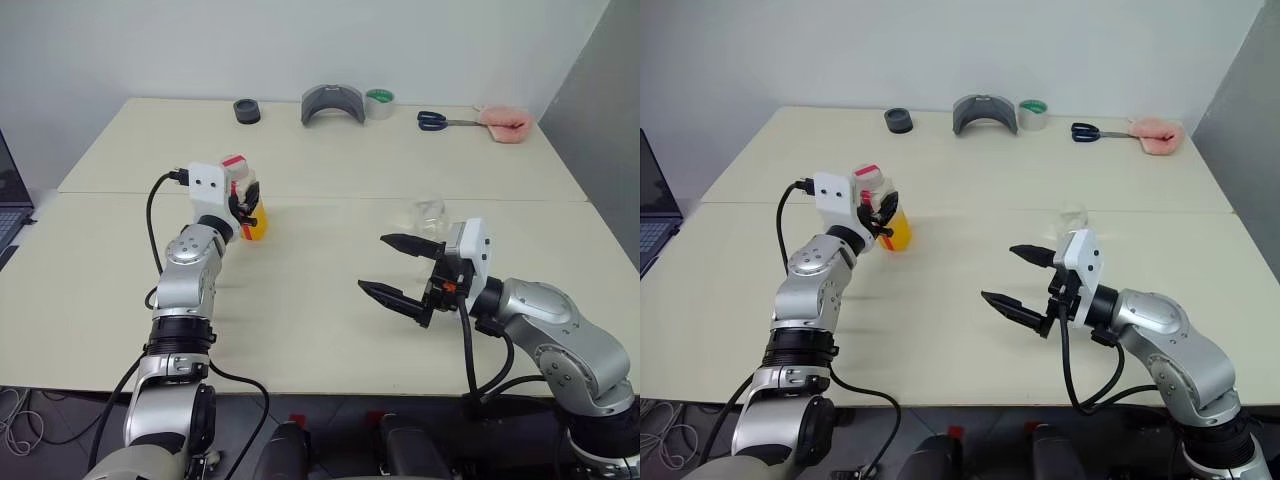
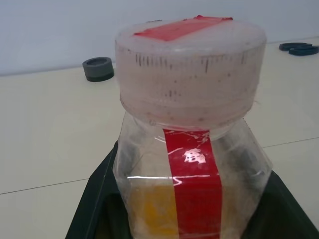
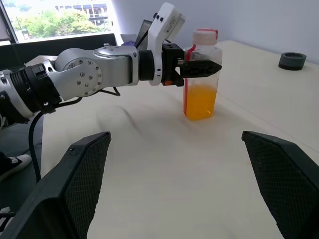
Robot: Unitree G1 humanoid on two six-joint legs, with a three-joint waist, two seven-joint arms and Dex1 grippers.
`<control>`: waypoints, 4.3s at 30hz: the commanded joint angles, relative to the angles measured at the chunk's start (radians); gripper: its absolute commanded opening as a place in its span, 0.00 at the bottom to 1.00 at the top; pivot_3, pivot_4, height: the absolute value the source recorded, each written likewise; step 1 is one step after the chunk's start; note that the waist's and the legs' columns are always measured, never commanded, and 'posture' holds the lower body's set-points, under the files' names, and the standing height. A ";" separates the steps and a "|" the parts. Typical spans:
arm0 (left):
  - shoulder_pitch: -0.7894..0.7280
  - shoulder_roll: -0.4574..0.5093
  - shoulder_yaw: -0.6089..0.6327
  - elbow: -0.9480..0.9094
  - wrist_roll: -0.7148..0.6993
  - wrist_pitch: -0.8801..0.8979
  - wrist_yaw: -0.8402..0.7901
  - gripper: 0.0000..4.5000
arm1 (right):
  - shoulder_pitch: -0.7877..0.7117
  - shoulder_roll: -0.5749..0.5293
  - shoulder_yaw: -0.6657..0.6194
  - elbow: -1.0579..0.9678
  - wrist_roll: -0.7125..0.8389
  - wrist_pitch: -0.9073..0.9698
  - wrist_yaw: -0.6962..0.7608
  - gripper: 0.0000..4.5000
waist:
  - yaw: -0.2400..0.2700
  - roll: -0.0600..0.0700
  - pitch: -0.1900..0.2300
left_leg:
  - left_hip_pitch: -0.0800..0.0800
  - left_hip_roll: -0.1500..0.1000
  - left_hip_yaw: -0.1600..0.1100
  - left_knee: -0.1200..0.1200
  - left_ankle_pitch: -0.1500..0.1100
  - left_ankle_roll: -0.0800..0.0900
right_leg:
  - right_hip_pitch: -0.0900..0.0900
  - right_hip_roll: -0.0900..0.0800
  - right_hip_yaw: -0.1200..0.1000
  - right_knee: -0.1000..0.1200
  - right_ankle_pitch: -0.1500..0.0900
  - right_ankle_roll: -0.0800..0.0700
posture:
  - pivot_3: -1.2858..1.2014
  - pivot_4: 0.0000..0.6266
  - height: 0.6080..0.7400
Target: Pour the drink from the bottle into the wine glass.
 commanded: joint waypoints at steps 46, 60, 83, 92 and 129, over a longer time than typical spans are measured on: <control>-0.091 0.068 -0.305 -0.185 -0.220 0.062 -0.939 0.41 | -0.327 0.142 0.040 0.003 -0.011 0.209 -0.326 1.00 | -0.004 0.000 0.000 | -0.001 0.000 0.000 0.000 0.000 0.000 | -0.001 0.001 0.001 0.000 0.000 0.000 | 0.52 0.24 1.00; -0.083 0.068 -0.299 -0.211 -0.220 0.072 -0.929 0.41 | -0.323 0.145 0.084 0.015 -0.053 0.205 -0.261 0.41 | -0.003 0.001 0.000 | -0.001 0.000 0.000 0.000 0.000 0.000 | -0.001 0.001 0.000 0.000 0.000 0.000 | 0.52 0.24 1.00; -0.094 0.071 -0.301 -0.251 -0.236 0.116 -0.954 0.41 | -0.531 -0.048 -0.008 0.466 -0.106 -0.130 0.337 0.80 | -0.006 0.001 0.002 | -0.002 0.000 0.000 0.000 0.000 0.000 | -0.001 0.000 0.000 0.000 0.000 0.000 | 0.52 0.24 1.00; -0.106 0.065 -0.292 -0.211 -0.218 0.115 -0.914 0.41 | -0.256 0.037 -0.162 -0.104 0.086 0.211 -0.154 1.00 | -0.001 0.002 0.002 | -0.003 0.000 -0.002 0.000 0.000 0.000 | -0.002 0.000 0.000 0.000 0.000 0.000 | 0.52 0.24 1.00; -0.148 0.026 -0.311 -0.103 -0.167 0.036 -0.920 0.41 | -0.268 0.338 0.129 -0.114 -0.254 0.340 -0.573 1.00 | -0.010 0.002 0.002 | -0.002 0.000 0.000 0.000 0.000 0.001 | -0.003 0.001 0.001 0.001 0.000 0.000 | 0.52 0.24 1.00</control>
